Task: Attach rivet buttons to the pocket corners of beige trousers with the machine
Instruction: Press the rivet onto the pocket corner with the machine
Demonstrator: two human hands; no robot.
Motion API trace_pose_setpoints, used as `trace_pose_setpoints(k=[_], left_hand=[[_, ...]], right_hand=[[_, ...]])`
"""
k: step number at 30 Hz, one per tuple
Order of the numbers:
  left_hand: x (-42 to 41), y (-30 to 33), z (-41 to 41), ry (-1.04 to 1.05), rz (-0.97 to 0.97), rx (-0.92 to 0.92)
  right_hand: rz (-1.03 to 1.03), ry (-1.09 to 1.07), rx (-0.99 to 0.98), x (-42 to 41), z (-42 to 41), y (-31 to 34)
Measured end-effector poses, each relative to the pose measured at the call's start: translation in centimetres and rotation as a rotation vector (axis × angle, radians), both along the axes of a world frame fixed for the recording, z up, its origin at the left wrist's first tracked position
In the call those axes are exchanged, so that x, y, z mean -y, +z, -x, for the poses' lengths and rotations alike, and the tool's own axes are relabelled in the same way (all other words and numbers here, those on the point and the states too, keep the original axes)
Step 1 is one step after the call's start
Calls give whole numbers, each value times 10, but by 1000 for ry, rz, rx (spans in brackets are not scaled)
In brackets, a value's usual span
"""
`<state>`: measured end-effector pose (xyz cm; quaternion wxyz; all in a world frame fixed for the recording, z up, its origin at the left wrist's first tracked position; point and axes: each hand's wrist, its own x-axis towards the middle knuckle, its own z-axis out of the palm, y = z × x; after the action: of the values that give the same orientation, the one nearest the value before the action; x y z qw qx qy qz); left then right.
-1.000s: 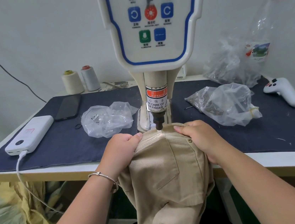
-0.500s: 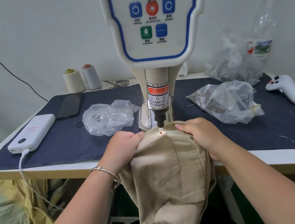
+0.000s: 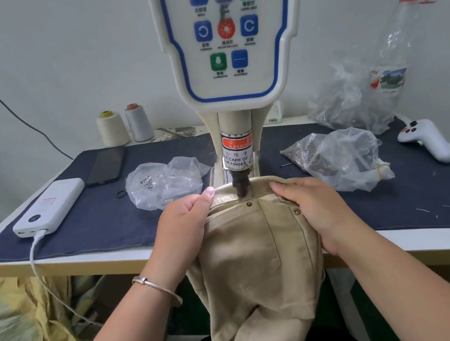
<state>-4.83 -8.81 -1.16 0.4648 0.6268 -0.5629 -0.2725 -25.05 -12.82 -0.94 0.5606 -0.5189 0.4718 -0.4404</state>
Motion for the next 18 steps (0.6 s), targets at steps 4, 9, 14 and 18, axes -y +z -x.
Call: trace_pose_setpoints(k=[4,9,14,18], left_hand=[[-19,-2,2,-23,-118,-92],[-38,-8,3,-49,-321,-329],[-68,13,0,-254,-251,-445],[-88,34,4,-323,-189,-477]], right_hand=[[-96,53,17,-27,3,4],[-227,116,72,-51,7,13],[-151,143,219,-81,21,31],[-78,178,239,-100,32,40]])
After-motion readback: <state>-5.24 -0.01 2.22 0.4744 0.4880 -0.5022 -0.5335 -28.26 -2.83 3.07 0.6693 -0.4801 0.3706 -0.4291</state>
